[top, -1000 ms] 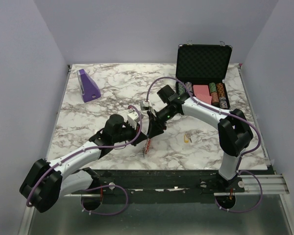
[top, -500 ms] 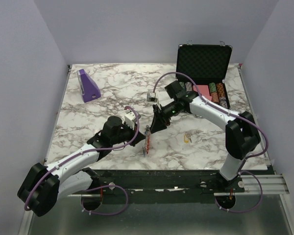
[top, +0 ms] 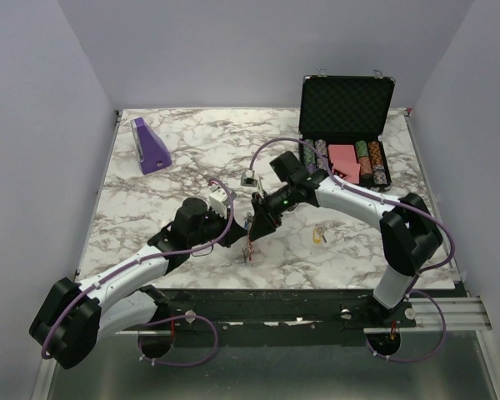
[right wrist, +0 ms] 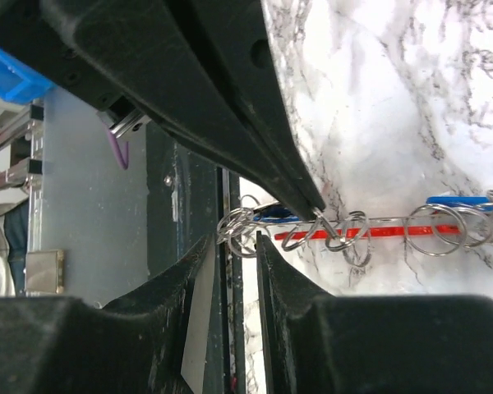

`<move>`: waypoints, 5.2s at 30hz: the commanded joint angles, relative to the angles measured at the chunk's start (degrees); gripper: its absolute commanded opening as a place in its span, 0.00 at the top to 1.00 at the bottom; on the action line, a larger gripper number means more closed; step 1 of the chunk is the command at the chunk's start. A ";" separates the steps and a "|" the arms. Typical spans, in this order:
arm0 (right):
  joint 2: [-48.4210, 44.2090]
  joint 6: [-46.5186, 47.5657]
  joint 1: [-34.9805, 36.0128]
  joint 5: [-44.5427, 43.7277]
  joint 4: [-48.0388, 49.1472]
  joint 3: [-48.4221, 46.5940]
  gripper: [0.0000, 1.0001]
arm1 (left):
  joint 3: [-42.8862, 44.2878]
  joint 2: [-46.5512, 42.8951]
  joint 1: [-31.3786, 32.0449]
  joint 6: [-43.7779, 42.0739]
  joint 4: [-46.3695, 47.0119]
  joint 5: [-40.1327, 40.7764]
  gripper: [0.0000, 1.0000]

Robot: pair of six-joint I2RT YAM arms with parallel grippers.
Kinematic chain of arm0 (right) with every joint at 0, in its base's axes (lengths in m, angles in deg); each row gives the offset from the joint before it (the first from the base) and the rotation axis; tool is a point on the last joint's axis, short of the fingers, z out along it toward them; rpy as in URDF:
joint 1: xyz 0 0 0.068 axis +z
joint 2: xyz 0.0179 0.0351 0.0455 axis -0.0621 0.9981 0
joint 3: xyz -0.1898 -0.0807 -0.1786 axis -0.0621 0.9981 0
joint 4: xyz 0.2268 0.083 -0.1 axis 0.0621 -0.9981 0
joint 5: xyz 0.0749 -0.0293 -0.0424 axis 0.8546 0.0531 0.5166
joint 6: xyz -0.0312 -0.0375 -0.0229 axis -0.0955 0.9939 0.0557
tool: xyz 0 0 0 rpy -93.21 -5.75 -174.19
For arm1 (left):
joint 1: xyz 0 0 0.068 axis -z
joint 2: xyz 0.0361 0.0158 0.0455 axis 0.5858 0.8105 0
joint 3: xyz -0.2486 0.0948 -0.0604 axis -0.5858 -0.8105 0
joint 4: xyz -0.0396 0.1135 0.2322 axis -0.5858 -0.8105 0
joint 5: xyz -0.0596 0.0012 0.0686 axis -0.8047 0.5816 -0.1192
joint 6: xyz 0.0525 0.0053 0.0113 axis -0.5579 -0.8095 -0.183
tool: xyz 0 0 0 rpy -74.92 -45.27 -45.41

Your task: Put the keys on the keyring

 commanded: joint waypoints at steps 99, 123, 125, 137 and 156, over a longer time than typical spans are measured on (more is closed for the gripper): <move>0.83 -1.70 1.70 -14.14 0.92 -0.98 0.99 | -2.47 -1.92 -1.16 5.01 5.40 1.81 1.00; -1.99 20.10 1.43 4.76 -7.26 -1.15 0.99 | -13.64 -26.63 -1.51 12.65 14.71 -4.16 0.34; -2.07 21.24 1.43 5.63 -7.17 -0.80 0.99 | -13.37 -25.22 -0.64 12.83 14.98 -4.78 0.34; -3.04 24.94 1.34 5.99 -4.44 2.10 0.99 | -16.09 -20.91 3.41 9.32 19.63 -2.85 0.40; -2.78 30.21 1.35 7.31 -5.15 3.42 0.99 | -22.25 -15.20 4.20 10.64 33.08 -4.69 0.59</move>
